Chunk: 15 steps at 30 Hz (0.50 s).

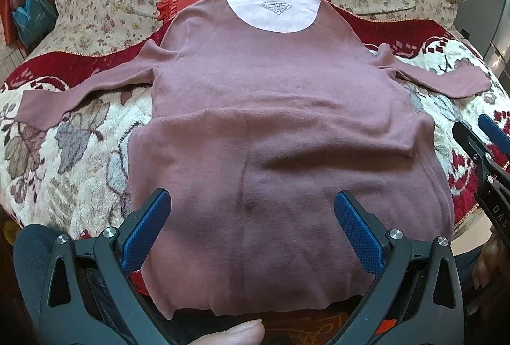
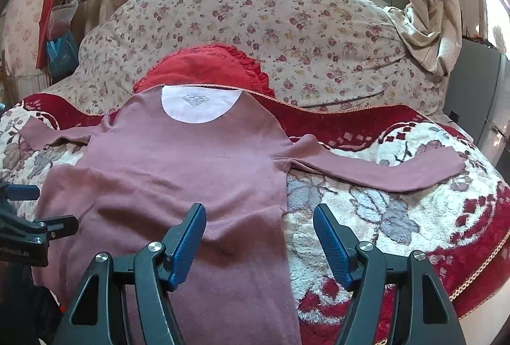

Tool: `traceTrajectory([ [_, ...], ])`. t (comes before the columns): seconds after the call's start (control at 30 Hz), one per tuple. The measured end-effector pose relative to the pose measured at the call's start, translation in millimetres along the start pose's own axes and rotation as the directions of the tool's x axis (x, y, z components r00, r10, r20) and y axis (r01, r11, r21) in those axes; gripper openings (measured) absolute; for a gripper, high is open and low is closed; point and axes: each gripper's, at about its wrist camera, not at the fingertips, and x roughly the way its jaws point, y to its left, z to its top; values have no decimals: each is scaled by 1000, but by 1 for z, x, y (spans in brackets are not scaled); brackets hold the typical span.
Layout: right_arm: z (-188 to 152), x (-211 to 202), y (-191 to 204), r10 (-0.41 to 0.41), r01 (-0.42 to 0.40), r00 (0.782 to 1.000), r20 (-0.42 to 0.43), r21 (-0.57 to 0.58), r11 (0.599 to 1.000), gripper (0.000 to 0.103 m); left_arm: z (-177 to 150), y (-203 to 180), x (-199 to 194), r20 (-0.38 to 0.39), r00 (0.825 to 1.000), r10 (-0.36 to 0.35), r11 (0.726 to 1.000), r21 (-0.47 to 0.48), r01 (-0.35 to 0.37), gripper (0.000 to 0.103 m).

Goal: Fold small clothes

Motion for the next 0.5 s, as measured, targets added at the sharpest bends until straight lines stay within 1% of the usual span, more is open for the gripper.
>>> traceTrajectory([
  [0.5,0,1,0,-13,13,1000,1,-2,1000,68,-1,-3,4,-19,1000,0,1000,-4,0,103],
])
